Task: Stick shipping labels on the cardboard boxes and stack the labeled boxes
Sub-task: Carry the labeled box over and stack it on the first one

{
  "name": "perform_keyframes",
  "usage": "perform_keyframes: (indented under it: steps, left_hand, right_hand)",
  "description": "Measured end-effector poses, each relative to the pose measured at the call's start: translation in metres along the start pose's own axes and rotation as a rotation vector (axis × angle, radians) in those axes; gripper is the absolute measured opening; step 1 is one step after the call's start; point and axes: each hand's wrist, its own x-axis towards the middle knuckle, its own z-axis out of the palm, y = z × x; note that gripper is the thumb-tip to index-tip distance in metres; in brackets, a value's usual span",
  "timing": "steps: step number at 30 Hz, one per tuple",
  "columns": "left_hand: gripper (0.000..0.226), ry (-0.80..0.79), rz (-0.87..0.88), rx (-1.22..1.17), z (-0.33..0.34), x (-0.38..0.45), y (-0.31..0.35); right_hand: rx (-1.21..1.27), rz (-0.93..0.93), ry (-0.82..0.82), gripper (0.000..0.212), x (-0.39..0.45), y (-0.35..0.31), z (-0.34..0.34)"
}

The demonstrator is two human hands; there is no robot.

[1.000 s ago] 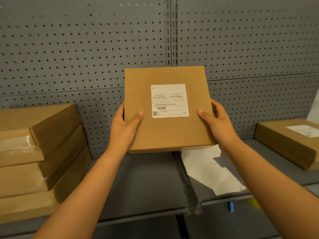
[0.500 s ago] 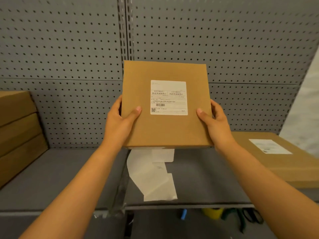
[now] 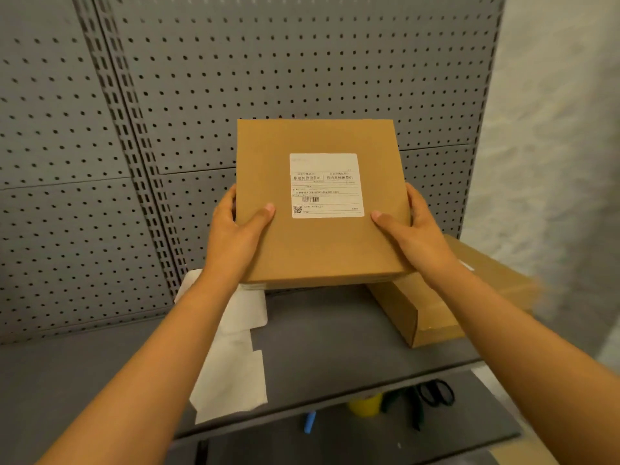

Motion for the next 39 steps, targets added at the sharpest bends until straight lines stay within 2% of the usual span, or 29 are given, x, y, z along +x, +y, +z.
perform_keyframes:
  steps: [4, 9, 12, 18, 28, 39]
  left_hand:
    - [0.083, -0.024, -0.029, 0.065, 0.043, -0.003, 0.002]
    - [0.082, 0.009, -0.093, 0.066, 0.109, -0.015, 0.008]
    - [0.073, 0.055, -0.156, 0.051, 0.149, -0.024, 0.011]
    - [0.065, 0.065, -0.231, 0.036, 0.211, -0.045, 0.012]
    - [0.063, 0.104, -0.292, 0.042, 0.247, -0.054, 0.012]
    - [0.063, 0.055, -0.329, 0.03, 0.258, -0.049, 0.008]
  right_hand:
    - [0.052, 0.045, 0.051, 0.07, 0.01, 0.023, -0.038]
    - [0.033, 0.08, -0.027, 0.071, 0.035, 0.057, -0.093]
    - [0.021, 0.101, -0.111, 0.073, 0.048, 0.075, -0.127]
    - [-0.083, 0.169, -0.158, 0.08, 0.068, 0.112, -0.173]
    - [-0.003, 0.174, -0.193, 0.075, 0.081, 0.126, -0.201]
    - [-0.076, 0.24, -0.239, 0.076, 0.083, 0.13, -0.213]
